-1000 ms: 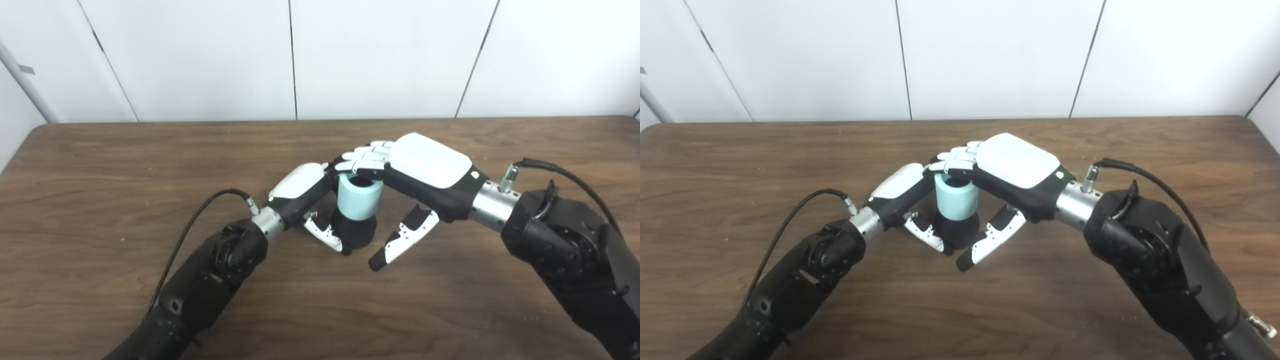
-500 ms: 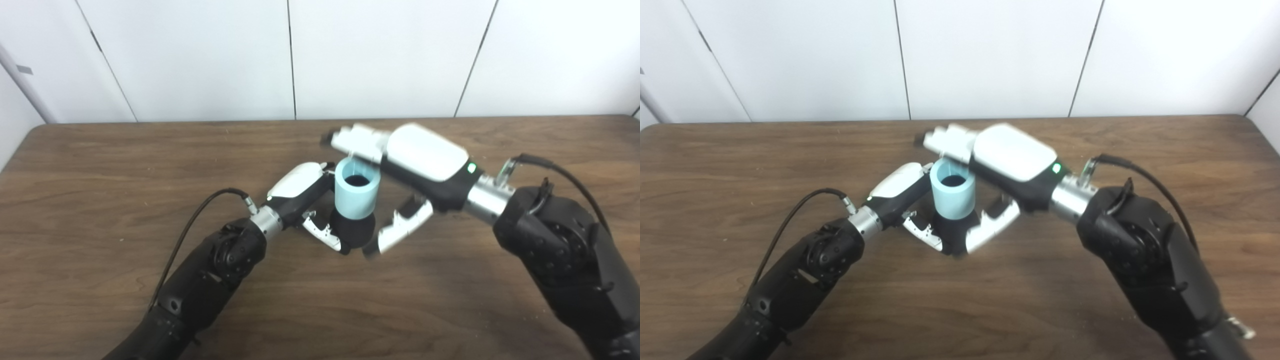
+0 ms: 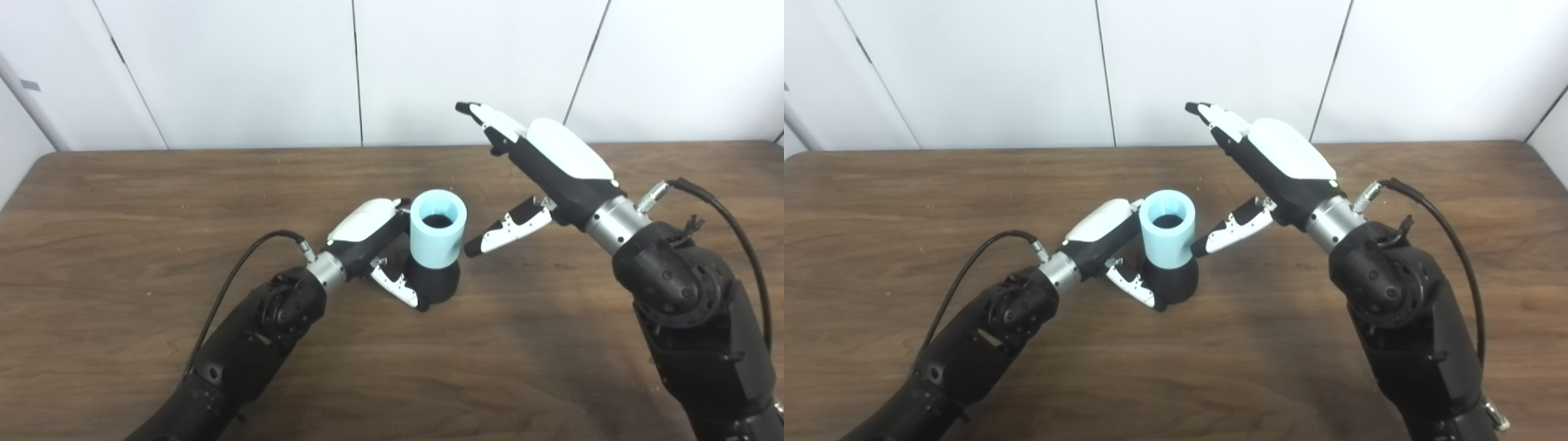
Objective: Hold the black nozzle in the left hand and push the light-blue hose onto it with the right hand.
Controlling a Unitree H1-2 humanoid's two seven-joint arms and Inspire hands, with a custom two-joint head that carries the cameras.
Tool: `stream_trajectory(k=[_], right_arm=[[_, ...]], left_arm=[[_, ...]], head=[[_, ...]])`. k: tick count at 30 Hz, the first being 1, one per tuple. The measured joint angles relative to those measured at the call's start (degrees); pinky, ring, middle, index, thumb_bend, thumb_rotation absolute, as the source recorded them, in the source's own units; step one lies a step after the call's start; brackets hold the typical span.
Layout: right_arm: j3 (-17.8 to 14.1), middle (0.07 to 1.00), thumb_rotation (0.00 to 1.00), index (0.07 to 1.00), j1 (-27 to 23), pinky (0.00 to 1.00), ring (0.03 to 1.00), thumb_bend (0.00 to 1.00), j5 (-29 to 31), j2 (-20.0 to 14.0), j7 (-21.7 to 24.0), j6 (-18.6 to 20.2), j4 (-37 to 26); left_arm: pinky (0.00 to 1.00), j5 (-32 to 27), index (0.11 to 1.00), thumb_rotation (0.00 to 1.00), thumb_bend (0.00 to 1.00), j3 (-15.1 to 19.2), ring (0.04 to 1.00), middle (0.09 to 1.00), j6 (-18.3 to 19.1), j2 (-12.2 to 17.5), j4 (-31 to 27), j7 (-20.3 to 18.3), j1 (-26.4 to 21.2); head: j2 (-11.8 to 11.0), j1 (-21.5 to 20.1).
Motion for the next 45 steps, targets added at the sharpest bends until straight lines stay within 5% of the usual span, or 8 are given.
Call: stream_trajectory(k=[9,18,19,22,29,38,42,45], right_arm=[[-3.3,0.856,0.0,0.871,5.5,0.59,0.76,0.71,6.4,-0.6,2.6,6.0,-0.5],[-11.1,0.649,0.0,0.713,13.6,0.44,0.566,0.7,12.1,11.4,-15.0,3.3,4.8],[-11.1,0.649,0.0,0.708,13.7,0.47,0.565,0.7,12.4,12.0,-16.1,3.0,5.0],[-12.5,0.654,0.0,0.705,13.7,0.49,0.558,0.7,13.5,14.3,-21.2,1.2,6.7],[-13.1,0.668,0.0,0.705,14.7,0.48,0.565,0.69,17.5,17.6,-27.5,-1.1,8.9],[-14.3,0.681,0.0,0.709,16.7,0.45,0.588,0.69,23.2,19.8,-31.3,-1.2,9.4],[-14.3,0.678,0.0,0.709,16.9,0.44,0.589,0.68,24.4,19.9,-32.1,-1.3,9.3],[-14.2,0.67,0.0,0.707,17.2,0.43,0.587,0.68,24.7,19.8,-32.9,-2.3,9.3]], left_arm=[[1.0,0.0,0.479,0.0,0.53,0.0,0.613,0.494,-0.1,0.0,0.0,0.0,0.0],[1.0,-0.4,0.491,0.0,0.53,0.8,0.632,0.482,0.0,0.3,-0.2,-0.3,0.5],[1.0,-0.5,0.693,0.11,0.78,0.9,0.725,0.69,0.1,0.3,-0.5,-0.4,0.6],[1.0,-0.9,0.889,0.25,0.95,1.6,0.882,0.907,2.2,0.3,-2.7,-2.1,1.4],[1.0,-4.5,0.999,0.34,1.0,5.8,1.0,1.0,9.8,0.4,-9.0,-7.5,4.2],[0.95,-9.0,0.968,0.01,0.75,16.5,0.984,0.968,18.1,-0.4,-17.1,-7.0,11.7],[0.67,-10.1,0.786,0.0,0.57,22.5,0.756,0.752,17.3,-1.4,-18.0,-2.2,13.7],[0.52,-14.0,0.66,0.0,0.5,29.5,0.602,0.617,14.4,-7.7,-18.0,6.2,15.4]], head=[[-0.3,0.4],[-0.5,0.5],[-0.6,0.5],[-0.6,0.5],[-0.6,0.6],[-0.5,0.4],[-0.9,0.0],[-1.0,0.3]])
